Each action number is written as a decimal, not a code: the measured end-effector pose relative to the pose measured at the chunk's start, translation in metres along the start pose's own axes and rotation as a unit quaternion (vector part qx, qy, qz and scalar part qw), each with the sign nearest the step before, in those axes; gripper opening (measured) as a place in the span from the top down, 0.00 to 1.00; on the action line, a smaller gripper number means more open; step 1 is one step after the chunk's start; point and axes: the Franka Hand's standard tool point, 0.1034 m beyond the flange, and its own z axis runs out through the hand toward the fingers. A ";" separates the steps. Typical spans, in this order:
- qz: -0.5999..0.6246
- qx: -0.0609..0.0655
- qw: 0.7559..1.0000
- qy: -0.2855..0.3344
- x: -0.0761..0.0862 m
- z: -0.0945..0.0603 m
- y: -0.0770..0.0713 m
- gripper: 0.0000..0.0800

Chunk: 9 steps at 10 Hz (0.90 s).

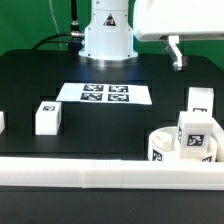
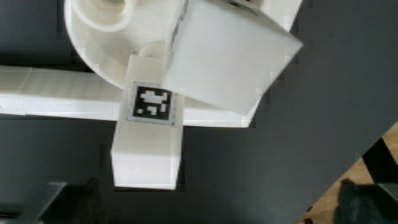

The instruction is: Assemble stool

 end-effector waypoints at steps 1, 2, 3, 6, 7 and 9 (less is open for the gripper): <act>0.000 0.000 1.000 -0.001 -0.001 0.001 0.001 0.19; 0.013 -0.004 1.000 -0.003 -0.005 0.002 0.007 0.19; 0.023 -0.004 1.000 -0.010 -0.006 0.001 0.009 0.19; 0.015 -0.003 1.000 -0.016 -0.007 0.002 0.008 0.19; 0.015 -0.003 1.000 -0.016 -0.007 0.002 0.008 0.19; 0.049 -0.004 0.999 -0.022 -0.010 0.003 0.010 0.19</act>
Offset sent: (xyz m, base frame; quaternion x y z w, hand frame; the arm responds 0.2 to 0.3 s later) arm 0.0000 0.0000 0.0000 0.0042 -0.0648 -0.0648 0.9958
